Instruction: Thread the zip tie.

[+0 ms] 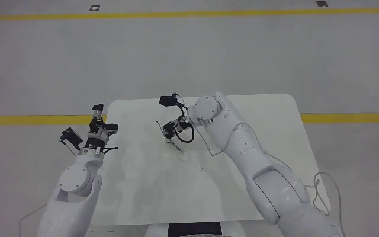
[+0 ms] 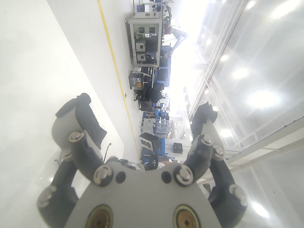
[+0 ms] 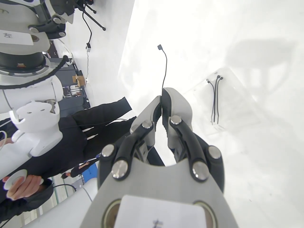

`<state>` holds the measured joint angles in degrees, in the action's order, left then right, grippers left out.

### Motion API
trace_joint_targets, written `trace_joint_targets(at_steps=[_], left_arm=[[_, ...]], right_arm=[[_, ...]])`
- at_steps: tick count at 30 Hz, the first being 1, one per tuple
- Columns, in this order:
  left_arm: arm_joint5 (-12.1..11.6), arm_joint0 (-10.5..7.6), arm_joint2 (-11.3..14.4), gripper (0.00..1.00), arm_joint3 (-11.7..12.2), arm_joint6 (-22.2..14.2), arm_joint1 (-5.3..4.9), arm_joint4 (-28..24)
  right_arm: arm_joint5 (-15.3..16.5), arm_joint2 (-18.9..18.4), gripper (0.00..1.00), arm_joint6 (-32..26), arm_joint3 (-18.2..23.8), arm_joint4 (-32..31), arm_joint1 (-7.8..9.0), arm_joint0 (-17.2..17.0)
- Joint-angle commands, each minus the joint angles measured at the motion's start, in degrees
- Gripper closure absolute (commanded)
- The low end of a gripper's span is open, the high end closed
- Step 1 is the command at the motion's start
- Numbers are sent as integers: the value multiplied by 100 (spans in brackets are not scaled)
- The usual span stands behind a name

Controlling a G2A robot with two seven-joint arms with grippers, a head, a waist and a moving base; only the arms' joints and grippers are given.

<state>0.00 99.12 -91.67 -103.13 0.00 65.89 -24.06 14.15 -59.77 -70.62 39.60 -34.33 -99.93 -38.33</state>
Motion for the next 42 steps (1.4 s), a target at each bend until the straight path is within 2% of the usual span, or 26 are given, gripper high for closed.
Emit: trace_joint_targets(at_steps=[1, 7, 14, 20, 25, 29, 35, 42], left_arm=[[0, 0, 0, 0, 0, 0, 0, 0], [0, 0, 0, 0, 0, 0, 0, 0], [0, 0, 0, 0, 0, 0, 0, 0], [0, 0, 0, 0, 0, 0, 0, 0], [0, 0, 0, 0, 0, 0, 0, 0], [0, 0, 0, 0, 0, 0, 0, 0], [0, 0, 0, 0, 0, 0, 0, 0], [0, 0, 0, 0, 0, 0, 0, 0]], right_arm=[[-58, 10, 100, 156, 65, -10, 9, -76], [-355, -86, 100, 258, 332, 76, 99, -195], [-502, -398, 100, 390, 741, 273, 269, -425], [-525, -852, 100, 451, 1125, 862, 426, -694], [-468, -1087, 100, 566, 1366, 1393, 501, -840], [-418, -1147, 100, 695, 1460, 1935, 508, -884], [-486, -996, 100, 944, 1373, 2696, 442, -765], [-485, -895, 100, 1042, 1279, 2785, 420, -686]])
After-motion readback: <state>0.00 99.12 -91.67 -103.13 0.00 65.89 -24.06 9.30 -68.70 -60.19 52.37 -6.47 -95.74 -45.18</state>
